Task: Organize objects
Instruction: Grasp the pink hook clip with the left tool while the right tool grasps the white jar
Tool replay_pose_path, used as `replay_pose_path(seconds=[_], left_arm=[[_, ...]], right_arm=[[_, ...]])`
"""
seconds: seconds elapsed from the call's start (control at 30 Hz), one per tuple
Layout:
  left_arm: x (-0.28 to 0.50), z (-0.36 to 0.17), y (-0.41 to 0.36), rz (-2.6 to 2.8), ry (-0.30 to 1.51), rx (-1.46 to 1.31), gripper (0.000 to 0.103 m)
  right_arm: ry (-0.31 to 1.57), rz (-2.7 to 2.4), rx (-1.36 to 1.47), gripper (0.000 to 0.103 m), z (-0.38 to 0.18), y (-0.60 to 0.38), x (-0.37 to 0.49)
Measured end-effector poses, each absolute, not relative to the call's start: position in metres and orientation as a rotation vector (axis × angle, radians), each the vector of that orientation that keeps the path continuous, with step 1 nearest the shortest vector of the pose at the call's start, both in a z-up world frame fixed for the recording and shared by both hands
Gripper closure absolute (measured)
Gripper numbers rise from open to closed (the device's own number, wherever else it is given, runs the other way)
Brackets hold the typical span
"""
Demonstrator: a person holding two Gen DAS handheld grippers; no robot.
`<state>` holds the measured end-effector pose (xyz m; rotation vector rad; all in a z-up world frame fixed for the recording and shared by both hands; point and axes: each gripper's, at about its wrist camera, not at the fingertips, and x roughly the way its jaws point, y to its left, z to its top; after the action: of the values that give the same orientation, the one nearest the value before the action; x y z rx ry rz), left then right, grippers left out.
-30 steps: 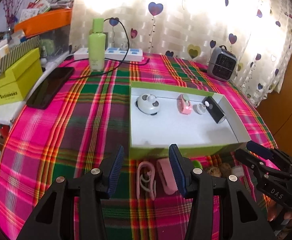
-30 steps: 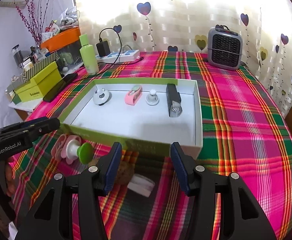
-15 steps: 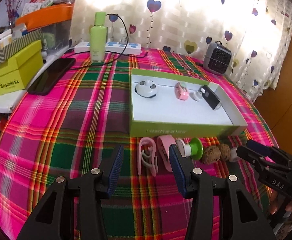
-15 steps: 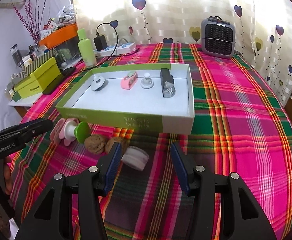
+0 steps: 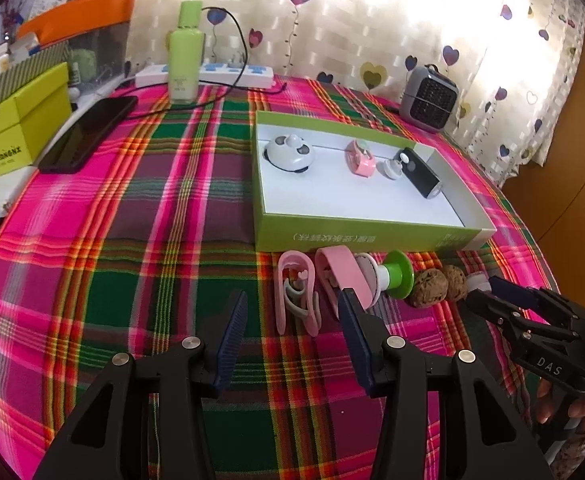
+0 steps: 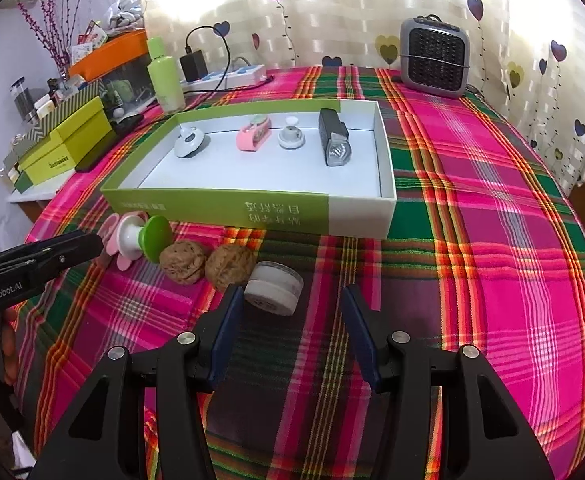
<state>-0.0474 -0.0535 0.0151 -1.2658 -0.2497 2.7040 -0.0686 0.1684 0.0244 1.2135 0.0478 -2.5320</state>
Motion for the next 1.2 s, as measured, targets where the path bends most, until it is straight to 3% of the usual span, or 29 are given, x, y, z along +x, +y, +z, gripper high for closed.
replay_pose_path(seconds=[0.33, 0.83, 1.2], left_arm=[[-0.06, 0.006, -0.057, 2.665, -0.236, -1.322, 0.057], [-0.067, 0.005, -0.045, 2.702, -0.077, -1.289, 0.057], [-0.066, 0.004, -0.045, 2.748, -0.124, -1.279, 0.06]], right_arm=[[0.036, -2.561, 1.245, 0.051, 0.022, 0.168, -0.074], [0.061, -2.598, 1.264, 0.051, 0.02, 0.164, -0.076], [0.119, -2.619, 1.274, 0.051, 0.019, 0.161, -0.077]])
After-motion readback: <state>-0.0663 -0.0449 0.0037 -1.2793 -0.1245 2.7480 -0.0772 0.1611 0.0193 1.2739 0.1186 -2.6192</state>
